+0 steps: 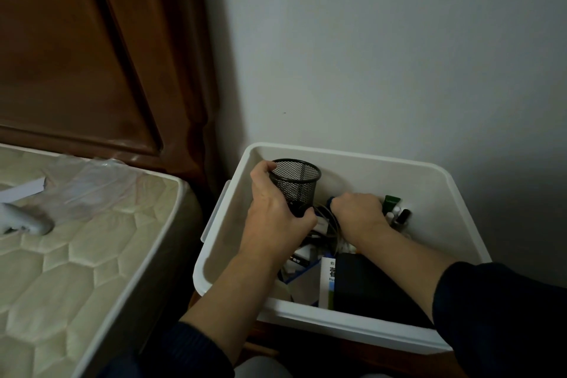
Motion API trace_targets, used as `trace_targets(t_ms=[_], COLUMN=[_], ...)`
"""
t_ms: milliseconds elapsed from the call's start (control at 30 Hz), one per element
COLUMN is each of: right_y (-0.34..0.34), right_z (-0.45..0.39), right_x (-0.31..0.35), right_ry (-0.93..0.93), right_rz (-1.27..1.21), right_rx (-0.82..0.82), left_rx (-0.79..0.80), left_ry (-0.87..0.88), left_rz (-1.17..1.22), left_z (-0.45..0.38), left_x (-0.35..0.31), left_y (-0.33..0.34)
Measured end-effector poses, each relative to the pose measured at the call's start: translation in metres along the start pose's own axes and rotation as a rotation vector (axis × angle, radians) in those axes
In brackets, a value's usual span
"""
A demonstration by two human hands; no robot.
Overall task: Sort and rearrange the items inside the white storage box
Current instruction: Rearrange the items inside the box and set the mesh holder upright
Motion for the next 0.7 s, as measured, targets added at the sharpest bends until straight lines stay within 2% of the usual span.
trace_targets(t_ms=[367, 700], right_y=[0.0009, 0.0066], right_z=[0.0002, -0.0007], right_x=[-0.0064, -0.0009], right_ry=[0.046, -0.011], right_rz=[0.006, 0.042], right_rx=[-0.012, 0.021], left_rx=[-0.042, -0.008], left_ry=[-0.023, -0.029], left_rz=[0.013, 0.029], left_z=[0.0003, 0.0001], left_x=[0.0000, 0.0022], left_y=[-0.0049, -0.0008])
Point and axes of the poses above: each hand's wrist, its own z-axis away from the middle knuckle, its own y-axis out of the palm, x = y × z, the point moved 9 cm from there along -z, towards the middle knuckle, and after that the axes turned 10 degrees about y, right-handed, at the moved point
